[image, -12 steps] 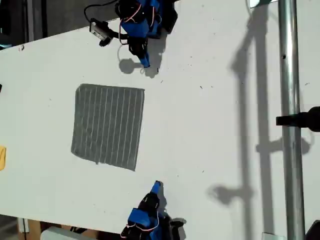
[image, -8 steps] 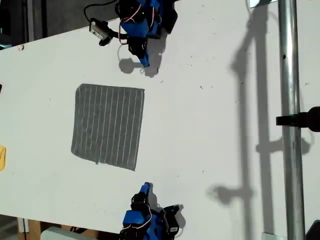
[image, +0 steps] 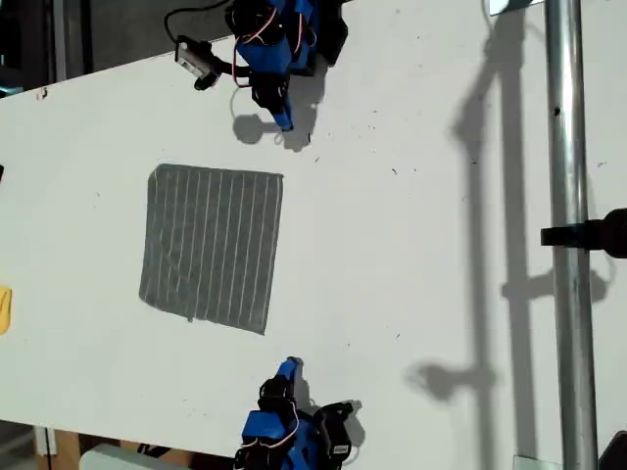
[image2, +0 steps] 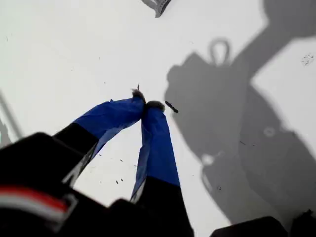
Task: Grasp corners of a towel and fold twice.
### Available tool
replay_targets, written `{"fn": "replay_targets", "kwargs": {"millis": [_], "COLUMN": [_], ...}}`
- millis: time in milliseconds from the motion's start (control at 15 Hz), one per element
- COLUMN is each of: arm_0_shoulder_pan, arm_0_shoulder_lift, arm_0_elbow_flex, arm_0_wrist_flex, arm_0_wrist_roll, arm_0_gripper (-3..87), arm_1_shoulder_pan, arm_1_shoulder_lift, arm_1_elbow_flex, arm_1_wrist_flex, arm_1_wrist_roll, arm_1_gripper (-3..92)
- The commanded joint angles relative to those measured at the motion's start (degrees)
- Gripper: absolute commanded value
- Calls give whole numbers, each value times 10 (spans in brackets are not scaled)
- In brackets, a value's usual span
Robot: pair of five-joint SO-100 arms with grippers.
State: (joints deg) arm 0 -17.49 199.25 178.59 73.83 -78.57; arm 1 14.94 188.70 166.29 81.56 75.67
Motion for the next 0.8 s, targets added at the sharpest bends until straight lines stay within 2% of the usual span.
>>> {"fn": "replay_targets", "kwargs": {"millis": [0,267,467,733], "arm_0_shoulder_pan": [-4,20,11,-32], "arm_0_shoulder_lift": [1,-5,-114,-269], "arm_0_elbow_flex": [0,-78,-204,-349], "arm_0_wrist_flex": [-4,8,22,22], "arm_0_wrist_roll": [-7,-71,-49,18], "arm_0_gripper": [-29,-29,-29,-29], "arm_1_shoulder_pan": [-8,-32,-26,25], "arm_1_shoulder_lift": [-4,-48,-254,-491], "arm_1_elbow_flex": [-14,-102,-263,-515], "arm_1_wrist_flex": [10,13,-6,30], "arm_1_wrist_roll": [10,28,-1,-102], "arm_1_gripper": [-2,-3,-3,-3]}}
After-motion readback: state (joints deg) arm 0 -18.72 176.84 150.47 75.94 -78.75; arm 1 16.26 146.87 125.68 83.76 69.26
